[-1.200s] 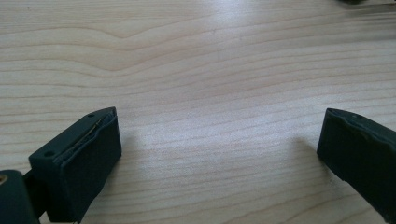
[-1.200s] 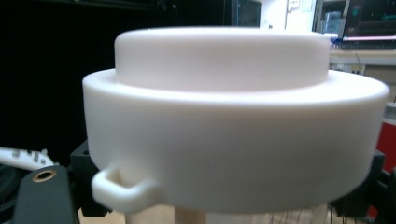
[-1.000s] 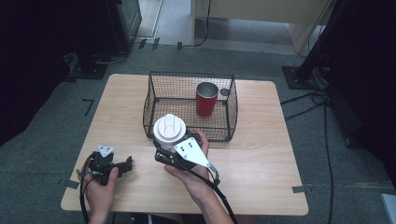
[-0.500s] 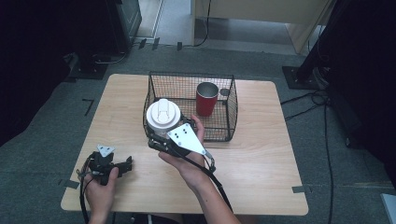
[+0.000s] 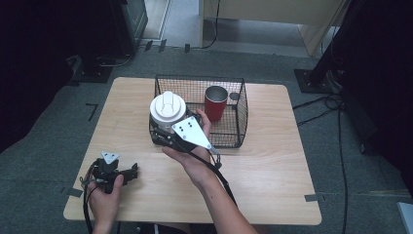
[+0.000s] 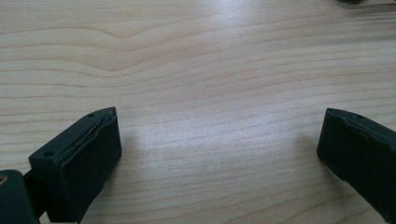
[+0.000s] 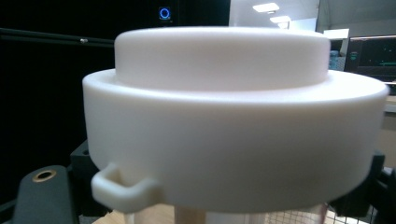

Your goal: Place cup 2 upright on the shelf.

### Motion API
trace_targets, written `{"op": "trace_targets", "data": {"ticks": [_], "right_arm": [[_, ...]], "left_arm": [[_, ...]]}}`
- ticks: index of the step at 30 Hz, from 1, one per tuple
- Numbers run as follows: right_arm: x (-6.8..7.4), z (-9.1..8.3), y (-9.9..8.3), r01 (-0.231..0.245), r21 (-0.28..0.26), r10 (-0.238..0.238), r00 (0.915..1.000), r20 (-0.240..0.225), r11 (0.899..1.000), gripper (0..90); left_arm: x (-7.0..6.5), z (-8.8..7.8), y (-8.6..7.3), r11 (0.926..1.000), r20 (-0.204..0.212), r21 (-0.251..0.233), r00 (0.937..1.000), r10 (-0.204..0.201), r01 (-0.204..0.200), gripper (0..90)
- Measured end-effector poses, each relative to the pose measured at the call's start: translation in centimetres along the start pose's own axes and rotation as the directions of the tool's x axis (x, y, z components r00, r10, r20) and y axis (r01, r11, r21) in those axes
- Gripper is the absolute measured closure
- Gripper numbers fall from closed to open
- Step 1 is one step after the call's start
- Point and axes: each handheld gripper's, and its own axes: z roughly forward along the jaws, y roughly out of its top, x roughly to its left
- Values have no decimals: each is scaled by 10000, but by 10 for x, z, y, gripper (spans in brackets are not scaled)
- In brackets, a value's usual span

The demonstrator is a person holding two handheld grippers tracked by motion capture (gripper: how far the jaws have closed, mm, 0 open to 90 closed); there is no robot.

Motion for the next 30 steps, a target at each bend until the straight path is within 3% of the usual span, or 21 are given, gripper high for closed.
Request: {"op": "trace_targets", "data": {"ticks": [15, 30], "right_arm": [[-16, 29, 6, -57, -169, 65, 9989, 457, 9998, 157], [-38, 64, -10, 1, 47, -6, 9952, 982, 10000, 157]], "left_arm": [[0, 0, 0, 10000, 2, 10, 10000, 12, -12, 4], [0, 0, 0, 10000, -2, 10, 10000, 24, -24, 4]]}}
